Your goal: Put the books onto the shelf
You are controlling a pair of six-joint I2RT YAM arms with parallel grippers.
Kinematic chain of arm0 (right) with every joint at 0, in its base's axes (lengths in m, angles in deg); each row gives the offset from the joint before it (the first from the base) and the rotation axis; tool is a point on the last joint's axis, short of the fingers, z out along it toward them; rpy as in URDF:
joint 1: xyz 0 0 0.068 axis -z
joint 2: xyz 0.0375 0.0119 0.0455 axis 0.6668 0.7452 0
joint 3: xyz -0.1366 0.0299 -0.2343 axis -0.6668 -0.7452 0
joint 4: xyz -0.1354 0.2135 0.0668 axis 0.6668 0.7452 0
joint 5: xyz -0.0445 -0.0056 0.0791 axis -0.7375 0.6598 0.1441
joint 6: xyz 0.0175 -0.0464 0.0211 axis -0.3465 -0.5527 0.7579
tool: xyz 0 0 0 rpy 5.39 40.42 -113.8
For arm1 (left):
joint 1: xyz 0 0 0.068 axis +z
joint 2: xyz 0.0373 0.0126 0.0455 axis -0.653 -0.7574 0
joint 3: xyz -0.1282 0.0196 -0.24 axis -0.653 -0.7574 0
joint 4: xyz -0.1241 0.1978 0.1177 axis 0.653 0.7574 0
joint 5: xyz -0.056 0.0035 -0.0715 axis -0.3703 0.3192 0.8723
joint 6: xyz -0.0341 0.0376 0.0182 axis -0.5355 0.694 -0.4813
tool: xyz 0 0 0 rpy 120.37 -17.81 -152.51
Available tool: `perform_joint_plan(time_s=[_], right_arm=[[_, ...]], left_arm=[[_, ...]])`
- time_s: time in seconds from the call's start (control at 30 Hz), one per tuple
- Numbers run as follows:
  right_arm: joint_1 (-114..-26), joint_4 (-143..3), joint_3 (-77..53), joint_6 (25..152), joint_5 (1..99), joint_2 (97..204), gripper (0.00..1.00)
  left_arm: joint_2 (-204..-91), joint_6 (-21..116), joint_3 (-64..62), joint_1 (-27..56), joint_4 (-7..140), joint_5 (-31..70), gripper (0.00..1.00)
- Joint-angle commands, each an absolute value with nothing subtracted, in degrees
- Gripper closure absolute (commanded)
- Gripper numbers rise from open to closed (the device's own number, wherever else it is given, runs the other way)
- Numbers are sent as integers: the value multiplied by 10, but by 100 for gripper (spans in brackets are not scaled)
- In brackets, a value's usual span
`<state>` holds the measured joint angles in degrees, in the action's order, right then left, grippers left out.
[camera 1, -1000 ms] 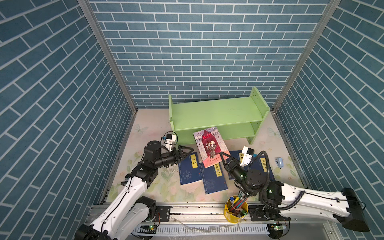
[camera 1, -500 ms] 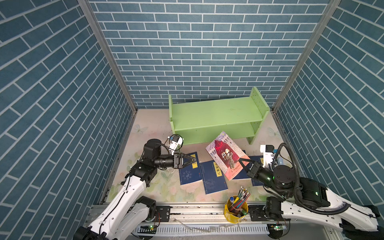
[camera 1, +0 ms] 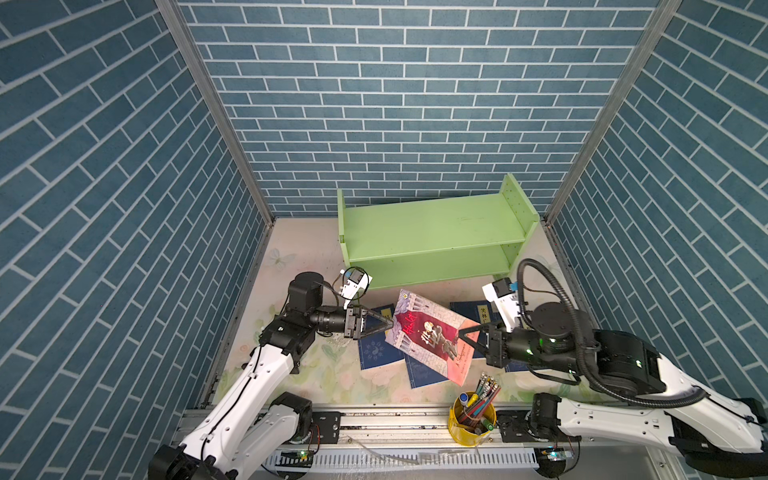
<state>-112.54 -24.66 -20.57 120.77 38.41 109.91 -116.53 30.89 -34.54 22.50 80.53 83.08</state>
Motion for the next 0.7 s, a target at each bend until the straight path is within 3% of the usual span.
perform_joint_plan(time_s=[0.0, 0.33, 0.67], right_arm=[[-1108, -263, -193, 1173, 469, 1105, 100], [-1011, -342, -189, 1186, 622, 1131, 100], [-931, -301, -152, 1167, 746, 1180, 100]], left_arm=[[-1149, 348, -335, 234, 838, 853, 18], [-1131, 371, -358, 234, 872, 893, 18], [-1130, 360, -359, 249, 859, 888, 19]])
